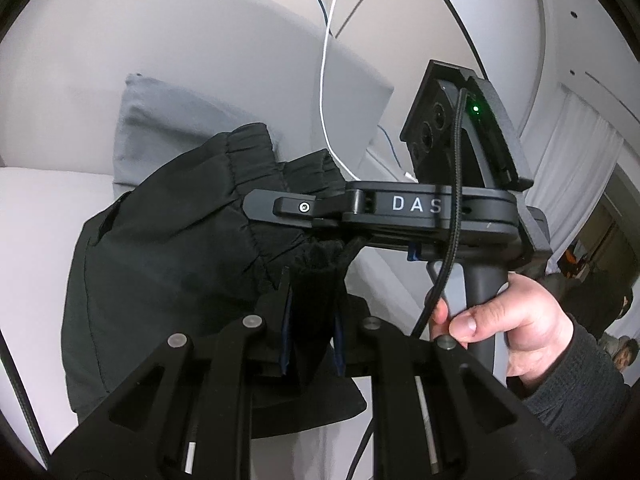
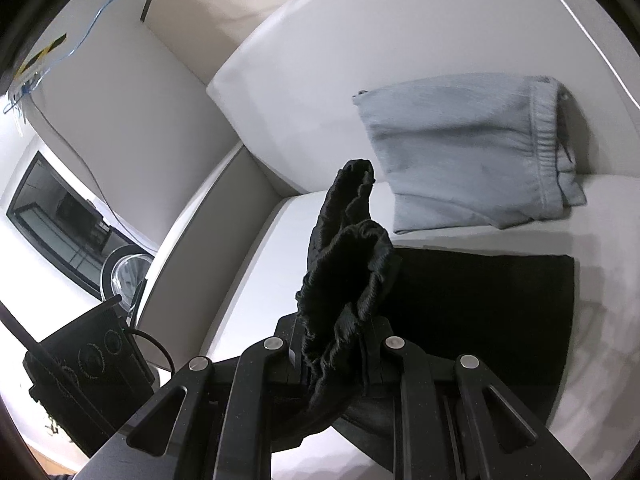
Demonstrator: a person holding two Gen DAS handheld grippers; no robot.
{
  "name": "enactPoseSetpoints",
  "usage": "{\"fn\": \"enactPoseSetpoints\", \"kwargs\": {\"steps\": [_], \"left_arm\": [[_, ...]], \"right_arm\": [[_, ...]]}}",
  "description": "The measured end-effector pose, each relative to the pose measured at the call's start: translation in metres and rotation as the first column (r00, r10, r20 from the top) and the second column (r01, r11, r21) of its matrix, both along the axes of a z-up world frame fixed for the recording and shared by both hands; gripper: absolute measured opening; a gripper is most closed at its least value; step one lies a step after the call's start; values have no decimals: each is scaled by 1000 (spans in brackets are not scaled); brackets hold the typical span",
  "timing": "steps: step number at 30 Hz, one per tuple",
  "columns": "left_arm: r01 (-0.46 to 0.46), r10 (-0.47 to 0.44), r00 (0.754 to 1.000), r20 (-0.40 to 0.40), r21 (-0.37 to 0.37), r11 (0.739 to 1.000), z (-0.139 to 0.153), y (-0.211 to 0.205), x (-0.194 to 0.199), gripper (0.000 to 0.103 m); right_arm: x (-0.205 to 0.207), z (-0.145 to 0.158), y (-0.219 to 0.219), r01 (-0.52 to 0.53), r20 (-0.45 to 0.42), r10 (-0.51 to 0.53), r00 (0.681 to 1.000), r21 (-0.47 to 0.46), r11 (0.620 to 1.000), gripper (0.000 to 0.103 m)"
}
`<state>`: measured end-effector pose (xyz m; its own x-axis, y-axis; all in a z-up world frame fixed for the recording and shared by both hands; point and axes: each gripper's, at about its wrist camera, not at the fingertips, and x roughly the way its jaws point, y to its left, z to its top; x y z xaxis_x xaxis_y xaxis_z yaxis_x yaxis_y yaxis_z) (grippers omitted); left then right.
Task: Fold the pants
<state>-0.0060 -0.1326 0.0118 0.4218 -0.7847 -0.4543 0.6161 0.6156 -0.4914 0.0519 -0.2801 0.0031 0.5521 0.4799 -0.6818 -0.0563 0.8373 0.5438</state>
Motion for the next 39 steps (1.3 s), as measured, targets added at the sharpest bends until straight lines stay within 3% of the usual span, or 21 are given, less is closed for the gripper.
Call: {"fn": "enactPoseSetpoints", "kwargs": {"steps": [16, 25, 34, 39], "left_arm": [[73, -65, 997, -51, 168, 983, -56, -75, -8, 13], [88, -71, 995, -67, 294, 952, -94, -110, -13, 13], [111, -74, 989, -126, 318, 942, -118, -120, -6, 16], [171, -114, 974, -194, 304, 937, -128, -119, -4, 16]], "right_arm": [[-24, -64, -67, 63, -49, -60, 997, 54, 997, 17], [-32, -113, -92, 76, -88, -67, 994, 106, 992, 17], [-39, -143, -106, 72, -84, -62, 995, 128, 989, 17], [-42, -152, -113, 60, -77, -50, 996, 135, 989, 17]]}}
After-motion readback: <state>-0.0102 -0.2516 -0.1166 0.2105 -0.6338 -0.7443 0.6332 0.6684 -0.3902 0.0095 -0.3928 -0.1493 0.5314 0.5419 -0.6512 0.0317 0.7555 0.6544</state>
